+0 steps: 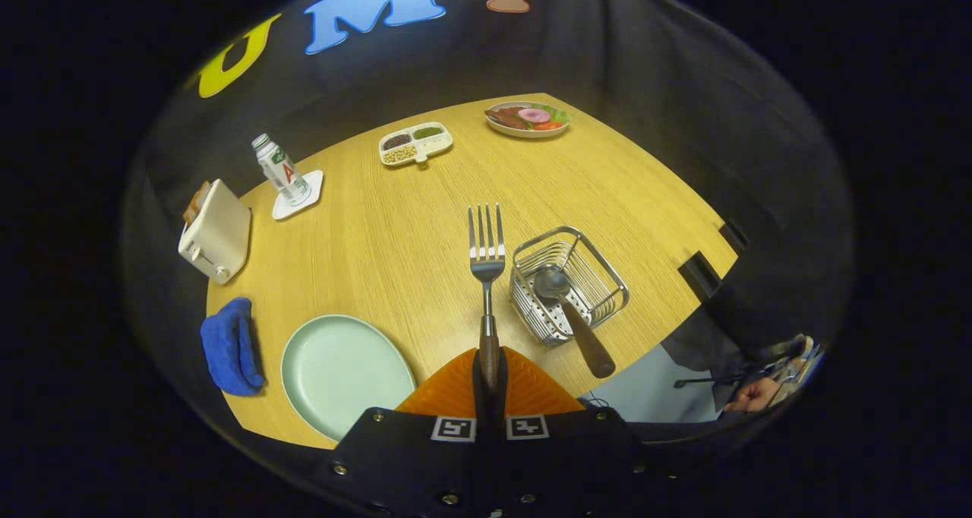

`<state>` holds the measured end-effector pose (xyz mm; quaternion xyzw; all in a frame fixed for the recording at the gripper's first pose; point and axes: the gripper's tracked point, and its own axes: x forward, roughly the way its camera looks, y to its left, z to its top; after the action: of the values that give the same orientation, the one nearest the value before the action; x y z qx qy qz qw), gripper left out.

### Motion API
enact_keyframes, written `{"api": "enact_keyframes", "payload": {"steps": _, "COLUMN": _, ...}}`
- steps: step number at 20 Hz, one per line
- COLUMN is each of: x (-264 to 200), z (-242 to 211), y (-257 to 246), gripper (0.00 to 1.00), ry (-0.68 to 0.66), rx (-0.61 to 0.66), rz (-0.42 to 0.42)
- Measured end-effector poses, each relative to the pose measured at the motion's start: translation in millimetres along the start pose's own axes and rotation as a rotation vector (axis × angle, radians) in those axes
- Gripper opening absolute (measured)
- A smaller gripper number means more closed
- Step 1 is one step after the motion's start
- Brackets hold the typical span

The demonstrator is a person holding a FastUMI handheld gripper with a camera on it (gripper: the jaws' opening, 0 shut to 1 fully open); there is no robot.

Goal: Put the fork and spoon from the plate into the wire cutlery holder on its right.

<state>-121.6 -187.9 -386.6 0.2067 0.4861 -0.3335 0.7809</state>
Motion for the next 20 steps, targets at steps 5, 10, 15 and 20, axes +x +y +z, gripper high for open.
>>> {"api": "enact_keyframes", "payload": {"steps": 5, "x": 0, "z": -3, "y": -16, "gripper": 0.01, "ry": 0.054, "rx": 0.107, "rz": -0.027}}
{"api": "enact_keyframes", "payload": {"steps": 10, "x": -1, "z": -11, "y": -32, "gripper": 0.01, "ry": 0.108, "rx": 0.176, "rz": -0.057}}
{"api": "enact_keyframes", "payload": {"steps": 15, "x": -2, "z": -12, "y": -38, "gripper": 0.01, "ry": 0.167, "rx": 0.207, "rz": -0.078}}
{"api": "enact_keyframes", "payload": {"steps": 20, "x": -2, "z": -13, "y": -37, "gripper": 0.01, "ry": 0.21, "rx": 0.197, "rz": -0.076}}
